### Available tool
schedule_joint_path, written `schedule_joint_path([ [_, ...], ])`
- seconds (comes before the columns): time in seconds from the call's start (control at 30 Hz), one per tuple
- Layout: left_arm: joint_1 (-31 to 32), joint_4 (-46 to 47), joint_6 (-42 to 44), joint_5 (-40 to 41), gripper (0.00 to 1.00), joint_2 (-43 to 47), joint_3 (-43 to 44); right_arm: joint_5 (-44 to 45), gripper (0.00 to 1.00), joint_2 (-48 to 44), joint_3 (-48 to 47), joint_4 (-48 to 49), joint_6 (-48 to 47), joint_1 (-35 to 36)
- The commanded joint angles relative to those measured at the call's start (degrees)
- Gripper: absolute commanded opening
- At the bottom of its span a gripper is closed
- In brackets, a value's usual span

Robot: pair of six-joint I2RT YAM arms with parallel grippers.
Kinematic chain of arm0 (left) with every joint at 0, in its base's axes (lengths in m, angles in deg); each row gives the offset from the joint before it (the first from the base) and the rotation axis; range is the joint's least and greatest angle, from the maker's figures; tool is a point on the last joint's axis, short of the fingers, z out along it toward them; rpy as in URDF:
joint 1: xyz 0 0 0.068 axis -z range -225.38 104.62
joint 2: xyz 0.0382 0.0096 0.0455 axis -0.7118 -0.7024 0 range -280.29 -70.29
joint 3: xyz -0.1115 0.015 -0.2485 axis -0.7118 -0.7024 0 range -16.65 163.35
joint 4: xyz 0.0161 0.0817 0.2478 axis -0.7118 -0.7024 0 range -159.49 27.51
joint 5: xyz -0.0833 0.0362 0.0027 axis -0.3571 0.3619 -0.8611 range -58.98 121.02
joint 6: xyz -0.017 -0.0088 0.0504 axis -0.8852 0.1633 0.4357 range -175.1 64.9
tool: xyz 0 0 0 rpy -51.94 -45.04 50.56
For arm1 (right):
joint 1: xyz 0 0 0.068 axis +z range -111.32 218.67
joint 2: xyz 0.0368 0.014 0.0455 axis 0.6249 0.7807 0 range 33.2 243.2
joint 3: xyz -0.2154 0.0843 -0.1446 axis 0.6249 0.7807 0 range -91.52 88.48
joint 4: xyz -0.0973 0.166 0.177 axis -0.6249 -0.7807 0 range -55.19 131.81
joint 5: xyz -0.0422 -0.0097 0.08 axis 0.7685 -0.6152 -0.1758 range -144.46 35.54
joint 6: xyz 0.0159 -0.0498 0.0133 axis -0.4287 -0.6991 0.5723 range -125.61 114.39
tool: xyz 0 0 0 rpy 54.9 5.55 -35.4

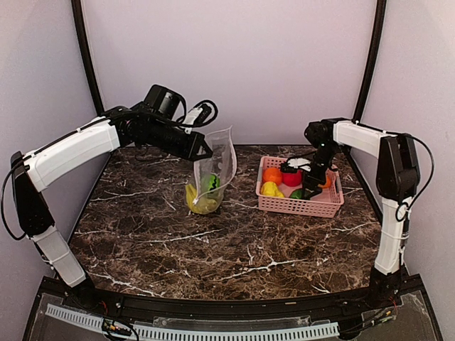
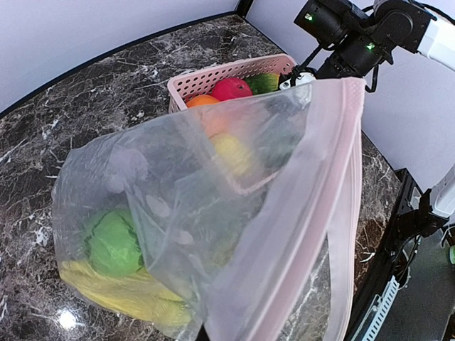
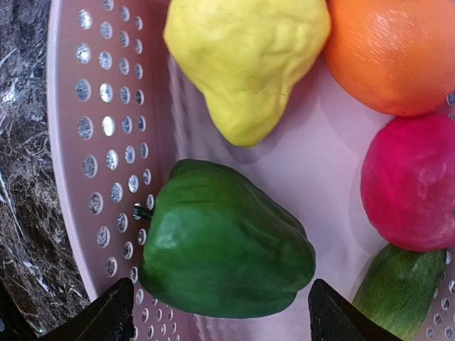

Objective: Place the food in the zip-top bag and seal the zipper
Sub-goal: Pick up the fake vegetable from the bin.

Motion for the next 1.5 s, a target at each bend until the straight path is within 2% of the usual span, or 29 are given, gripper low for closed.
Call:
schedule_joint_path([
  [0.0, -0.3, 0.9, -0.5, -1.2, 0.01, 2.6, -1.0, -2.3, 0.84, 2.5, 0.0, -2.0, 0.2, 0.8],
  [0.27, -0.3, 1.0, -0.5, -1.2, 0.01, 2.9, -1.2, -0.9, 0.87, 5.4, -1.8, -0.5, 3.8, 0.9],
  [0.43, -0.3, 1.3, -0.4, -1.2, 0.01, 2.8, -1.6, -0.6, 0.98, 6.2, -1.2, -0.8, 4.4, 0.9],
  [0.57, -0.4, 1.5, -0.7, -1.6, 0.01, 2.6, -1.7, -1.3, 0.98, 6.2, -0.1, 0.0, 5.5, 0.9],
  [0.77, -0.4, 1.7, -1.1, -1.6, 0.01, 2.4, -1.5, -1.6, 0.81, 4.6, 0.2, 0.8, 6.9, 0.6],
  [0.93, -0.3, 1.6, -2.1, -2.5, 0.01, 1.3, -0.4, -0.7, 0.74, 0.9, -0.4, 0.9, 7.8, -1.3],
  [1.23, -0.3, 3.9, -7.5, -4.7, 0.01, -2.1, 0.8, -3.1, 0.7, -7.1, -0.8, 2.4, 11.7, -3.2],
  [1.47, -0.3, 3.8, -11.2, -5.4, 0.01, -5.9, 4.3, -17.7, 0.7, -15.0, -5.4, 0.5, 16.0, 1.2],
])
